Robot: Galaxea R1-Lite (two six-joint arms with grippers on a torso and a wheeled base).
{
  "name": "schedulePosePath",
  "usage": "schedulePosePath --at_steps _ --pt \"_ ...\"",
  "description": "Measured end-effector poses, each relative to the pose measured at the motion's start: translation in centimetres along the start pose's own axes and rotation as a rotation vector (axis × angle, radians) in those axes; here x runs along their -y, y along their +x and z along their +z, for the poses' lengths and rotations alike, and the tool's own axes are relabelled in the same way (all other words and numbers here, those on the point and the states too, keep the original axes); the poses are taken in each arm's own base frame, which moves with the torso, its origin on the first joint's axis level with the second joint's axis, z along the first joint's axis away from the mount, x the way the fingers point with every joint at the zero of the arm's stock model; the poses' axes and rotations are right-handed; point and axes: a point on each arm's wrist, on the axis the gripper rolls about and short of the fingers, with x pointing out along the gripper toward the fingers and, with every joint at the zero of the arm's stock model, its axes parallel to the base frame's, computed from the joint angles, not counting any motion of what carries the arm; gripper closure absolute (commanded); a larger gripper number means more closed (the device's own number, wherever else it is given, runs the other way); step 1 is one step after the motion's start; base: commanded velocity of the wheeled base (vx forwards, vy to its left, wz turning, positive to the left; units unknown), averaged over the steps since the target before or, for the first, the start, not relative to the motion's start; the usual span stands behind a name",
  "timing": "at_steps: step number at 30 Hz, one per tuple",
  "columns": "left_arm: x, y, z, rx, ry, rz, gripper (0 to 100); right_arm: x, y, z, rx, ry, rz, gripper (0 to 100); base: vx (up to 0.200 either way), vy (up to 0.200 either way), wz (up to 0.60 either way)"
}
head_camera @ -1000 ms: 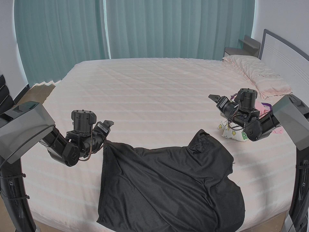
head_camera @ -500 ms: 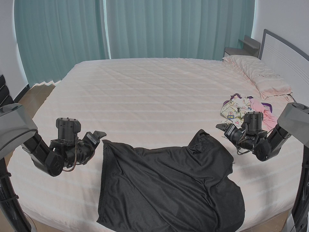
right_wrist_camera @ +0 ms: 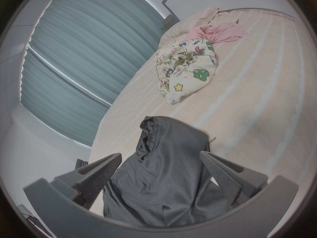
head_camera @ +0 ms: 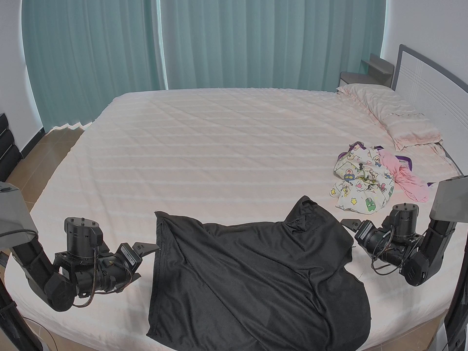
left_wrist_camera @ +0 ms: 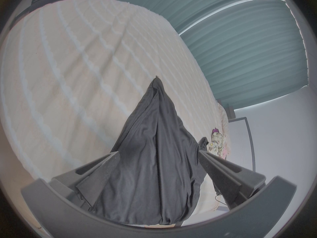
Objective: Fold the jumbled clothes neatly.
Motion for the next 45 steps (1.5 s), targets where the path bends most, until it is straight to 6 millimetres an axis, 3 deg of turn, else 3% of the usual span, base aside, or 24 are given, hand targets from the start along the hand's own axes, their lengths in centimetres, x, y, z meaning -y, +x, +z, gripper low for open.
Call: schedulePosePath --at_steps 13,18,29,41,42,45 --pt "-1.8 0.2 -2.8 -0.134 0.023 0.076 0 1.5 0.1 -1.0 -0.03 0.014 -0.034 0 -0.185 0.0 0.0" --pt "-2.1 0.2 -3.9 -0.167 0.045 0.106 0 1.7 0.1 -1.3 -0.039 0.015 -0.043 0 0.0 0.0 0.0" --pt "-3.2 1.4 -5.7 -0.115 0.195 0.227 0 1.7 0.2 -1.3 -0.036 0.017 -0.038 0 0.0 0.0 0.0" --pt "-3.7 4.2 -6.8 -0.008 0.253 0.255 0 1.3 0.1 -1.1 -0.008 0.012 -0.002 0 0.0 0.0 0.0" --pt "-3.8 4.4 -6.9 -0.004 0.257 0.261 100 1.3 0.0 -1.1 -0.005 0.011 0.002 0 0.0 0.0 0.0" --pt "-4.0 4.8 -7.3 -0.01 0.27 0.273 100 1.3 -0.1 -1.2 -0.008 0.01 0.001 0 0.0 0.0 0.0"
